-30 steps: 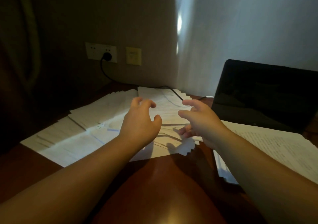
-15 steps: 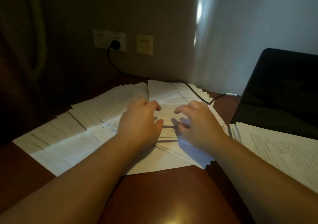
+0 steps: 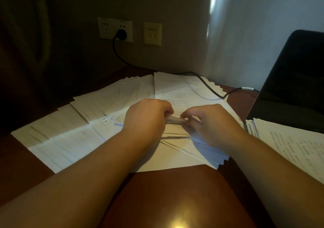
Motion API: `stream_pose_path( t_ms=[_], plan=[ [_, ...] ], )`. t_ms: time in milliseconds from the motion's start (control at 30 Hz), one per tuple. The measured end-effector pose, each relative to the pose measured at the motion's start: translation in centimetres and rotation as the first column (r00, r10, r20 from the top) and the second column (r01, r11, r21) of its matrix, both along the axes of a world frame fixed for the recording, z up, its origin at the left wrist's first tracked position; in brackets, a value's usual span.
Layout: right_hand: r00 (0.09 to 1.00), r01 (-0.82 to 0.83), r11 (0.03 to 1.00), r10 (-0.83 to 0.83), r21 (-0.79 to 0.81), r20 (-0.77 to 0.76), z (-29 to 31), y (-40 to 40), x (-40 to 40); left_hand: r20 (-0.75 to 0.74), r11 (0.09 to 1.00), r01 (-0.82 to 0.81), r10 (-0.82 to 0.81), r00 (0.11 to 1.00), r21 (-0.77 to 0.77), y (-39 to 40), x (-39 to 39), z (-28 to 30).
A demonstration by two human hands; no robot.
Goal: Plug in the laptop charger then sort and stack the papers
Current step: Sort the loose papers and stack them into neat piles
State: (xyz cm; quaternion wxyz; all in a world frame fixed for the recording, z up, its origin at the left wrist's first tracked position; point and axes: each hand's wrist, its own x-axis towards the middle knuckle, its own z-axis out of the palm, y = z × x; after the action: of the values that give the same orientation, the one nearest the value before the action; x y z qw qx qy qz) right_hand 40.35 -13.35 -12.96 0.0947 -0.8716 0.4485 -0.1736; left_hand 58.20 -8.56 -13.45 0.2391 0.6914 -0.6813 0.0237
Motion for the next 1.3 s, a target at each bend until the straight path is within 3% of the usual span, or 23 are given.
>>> stream_pose_path(
  t_ms=[133, 300, 467, 667, 800, 1133, 1300],
  plan=[
    [1.000, 0.002, 0.998, -0.004, -0.062, -0.031, 0.4, 0.5, 0.1, -0.087, 0.987, -0.005, -0.009, 0.996, -0.164, 0.5, -0.1, 0.4],
    [0.993, 0.049, 0.983, -0.029, -0.175, 0.117, 0.7, 0.8, 0.0, -0.275, 0.957, -0.128, 0.054, 0.960, -0.260, 0.7, -0.5, 0.5],
    [0.951, 0.152, 0.968, -0.088, -0.200, 0.296, 0.6, 0.7, -0.2, -0.314, 0.970, -0.169, 0.108, 0.943, -0.174, 0.2, -0.3, 0.0],
    [0.872, 0.202, 0.934, -0.034, -0.296, 0.488, 0.9, 1.0, -0.1, -0.152, 0.997, -0.042, 0.052, 0.987, 0.068, 0.1, -0.3, -0.4],
    [0.836, 0.242, 0.947, -0.094, -0.209, 0.541, 0.8, 0.9, 0.0, -0.103, 0.994, -0.050, 0.060, 0.993, 0.099, 0.1, -0.2, -0.1],
    [0.924, 0.190, 0.968, -0.119, -0.166, 0.364, 0.9, 1.1, 0.0, 0.033, 0.982, -0.066, 0.061, 0.998, 0.175, -0.4, -0.1, 0.5],
    [0.979, 0.046, 0.988, -0.015, -0.149, 0.202, 1.0, 1.4, 0.4, -0.046, 0.996, 0.011, -0.015, 0.999, -0.084, 0.2, 0.1, 0.6]
  ],
)
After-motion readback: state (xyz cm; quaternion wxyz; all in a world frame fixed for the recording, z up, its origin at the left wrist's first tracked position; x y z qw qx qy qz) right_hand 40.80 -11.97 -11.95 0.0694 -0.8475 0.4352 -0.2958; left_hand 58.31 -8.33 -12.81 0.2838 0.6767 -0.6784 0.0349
